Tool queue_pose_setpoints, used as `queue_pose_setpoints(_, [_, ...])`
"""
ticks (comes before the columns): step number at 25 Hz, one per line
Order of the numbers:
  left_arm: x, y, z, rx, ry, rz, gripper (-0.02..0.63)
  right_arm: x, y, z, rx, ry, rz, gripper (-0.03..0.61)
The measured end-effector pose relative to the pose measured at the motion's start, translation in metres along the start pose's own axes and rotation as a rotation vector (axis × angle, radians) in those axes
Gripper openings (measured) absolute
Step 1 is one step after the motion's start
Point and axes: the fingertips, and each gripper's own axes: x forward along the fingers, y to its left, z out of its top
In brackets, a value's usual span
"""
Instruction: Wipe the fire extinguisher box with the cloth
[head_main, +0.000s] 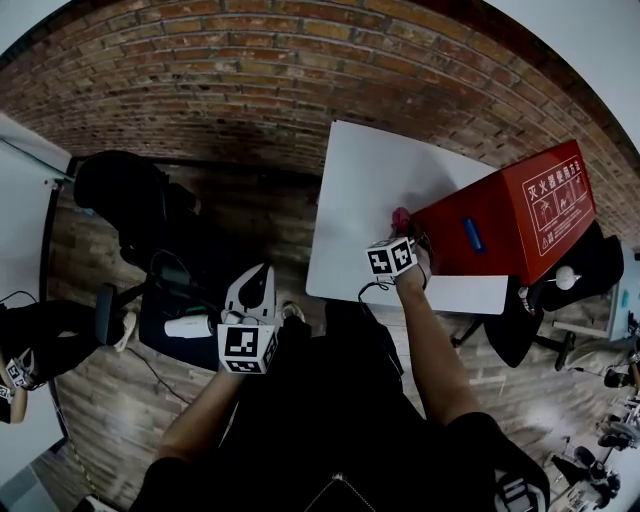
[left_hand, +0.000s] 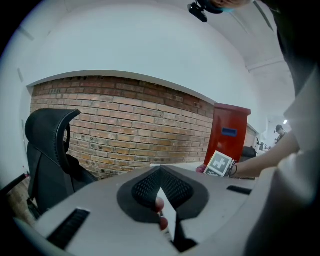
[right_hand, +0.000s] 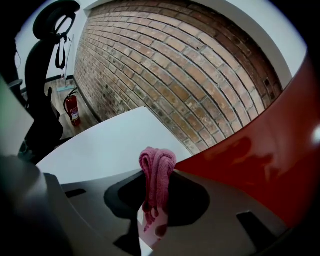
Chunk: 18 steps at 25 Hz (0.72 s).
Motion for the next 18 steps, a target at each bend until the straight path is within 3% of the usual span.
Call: queue_pose_setpoints(18, [0.001, 0.013, -0.001, 0.024, 0.044, 0.040, 0.029, 0.055, 0.038, -0.031, -0.003, 0.071, 0.023, 0.106])
